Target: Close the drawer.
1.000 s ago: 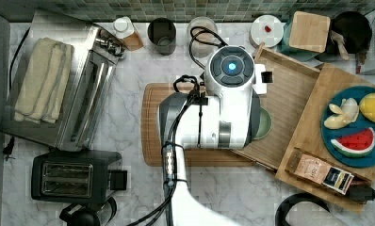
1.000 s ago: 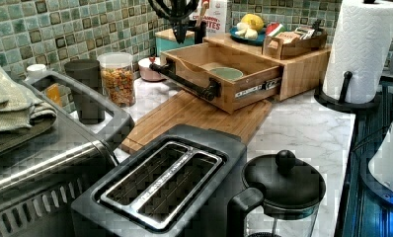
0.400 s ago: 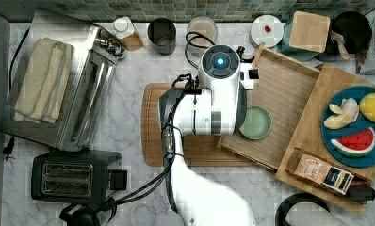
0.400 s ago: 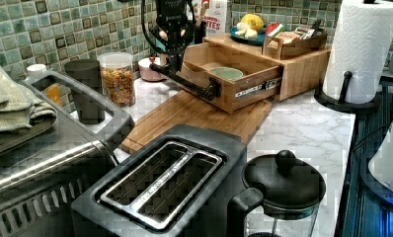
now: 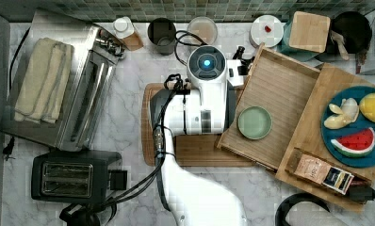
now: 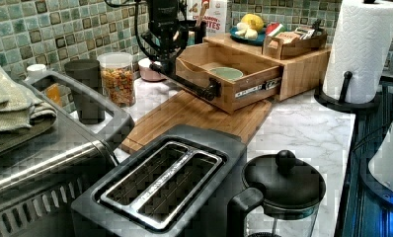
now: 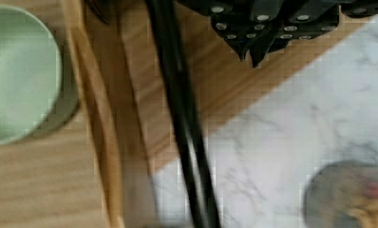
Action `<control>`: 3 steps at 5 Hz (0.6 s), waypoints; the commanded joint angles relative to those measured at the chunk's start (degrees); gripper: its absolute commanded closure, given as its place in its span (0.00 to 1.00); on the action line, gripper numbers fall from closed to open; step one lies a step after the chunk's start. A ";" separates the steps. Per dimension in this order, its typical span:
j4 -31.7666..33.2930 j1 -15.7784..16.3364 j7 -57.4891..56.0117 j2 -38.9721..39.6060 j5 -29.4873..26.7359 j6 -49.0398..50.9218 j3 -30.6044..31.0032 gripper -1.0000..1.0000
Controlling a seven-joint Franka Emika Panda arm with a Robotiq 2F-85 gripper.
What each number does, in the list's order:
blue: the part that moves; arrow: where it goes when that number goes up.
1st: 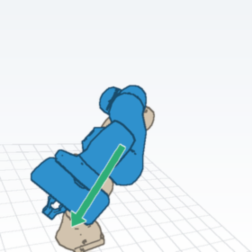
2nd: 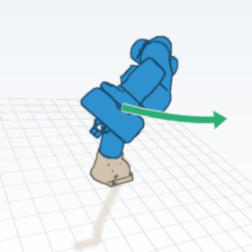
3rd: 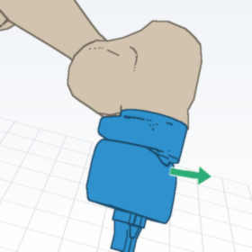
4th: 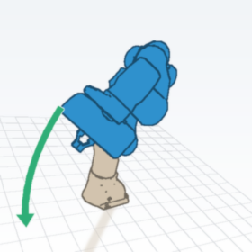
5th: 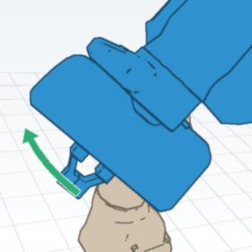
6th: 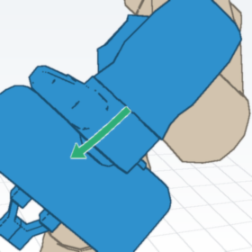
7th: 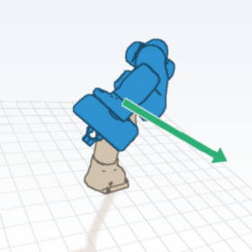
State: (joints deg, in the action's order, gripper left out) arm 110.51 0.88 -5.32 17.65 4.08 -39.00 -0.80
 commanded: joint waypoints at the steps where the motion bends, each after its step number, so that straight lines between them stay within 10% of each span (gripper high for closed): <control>1: -6.25 1.58 -1.40 4.42 4.50 0.96 0.11 1.00; 3: -6.45 2.04 -1.61 6.14 5.83 1.06 -0.58 1.00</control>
State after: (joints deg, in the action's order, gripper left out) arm 107.88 1.96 -6.34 22.09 6.74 -39.31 -0.86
